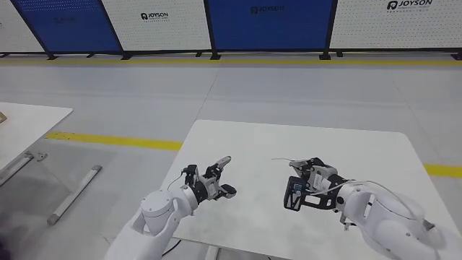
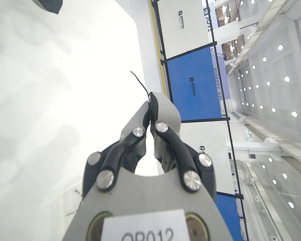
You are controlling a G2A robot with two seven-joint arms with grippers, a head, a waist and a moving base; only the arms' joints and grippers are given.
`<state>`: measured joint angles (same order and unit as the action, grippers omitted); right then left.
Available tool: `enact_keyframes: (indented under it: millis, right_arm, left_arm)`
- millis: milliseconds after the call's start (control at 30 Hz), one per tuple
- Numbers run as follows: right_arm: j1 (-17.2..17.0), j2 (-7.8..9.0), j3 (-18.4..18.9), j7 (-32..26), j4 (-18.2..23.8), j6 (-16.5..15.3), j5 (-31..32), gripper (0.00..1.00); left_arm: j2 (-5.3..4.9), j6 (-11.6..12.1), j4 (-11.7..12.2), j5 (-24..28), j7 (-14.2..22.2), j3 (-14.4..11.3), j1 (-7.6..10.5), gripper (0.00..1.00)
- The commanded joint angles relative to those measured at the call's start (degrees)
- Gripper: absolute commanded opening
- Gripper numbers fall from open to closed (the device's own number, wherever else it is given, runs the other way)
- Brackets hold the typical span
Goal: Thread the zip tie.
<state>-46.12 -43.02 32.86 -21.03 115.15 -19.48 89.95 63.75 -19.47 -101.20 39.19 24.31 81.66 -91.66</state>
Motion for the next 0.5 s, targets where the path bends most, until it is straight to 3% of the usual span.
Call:
enact_keyframes:
  millis: [0, 100, 167, 467]
  right_arm:
    - [1.9, 0.05, -2.3, -0.1, 0.0, 0.0, 0.0, 0.00]
    - [6.9, 0.11, -8.7, -2.2, 0.0, 0.0, 0.0, 0.00]
    - [10.1, 0.00, -12.2, -3.0, -0.7, 0.0, 0.0, 0.00]
    - [10.1, 0.00, -12.2, -3.0, -0.7, 0.0, 0.0, 0.00]
  left_arm:
    - [-0.10, 0.0, 0.5, 3.0, 0.3, -0.4, 0.33, 1.00]
    - [-0.61, 0.0, 2.4, 10.0, 1.0, -3.0, 2.28, 1.00]
    - [-1.53, 0.0, 4.1, 13.8, 0.6, -5.3, 4.80, 1.00]
    - [-1.53, 0.0, 4.1, 13.8, 0.6, -5.3, 4.80, 1.00]
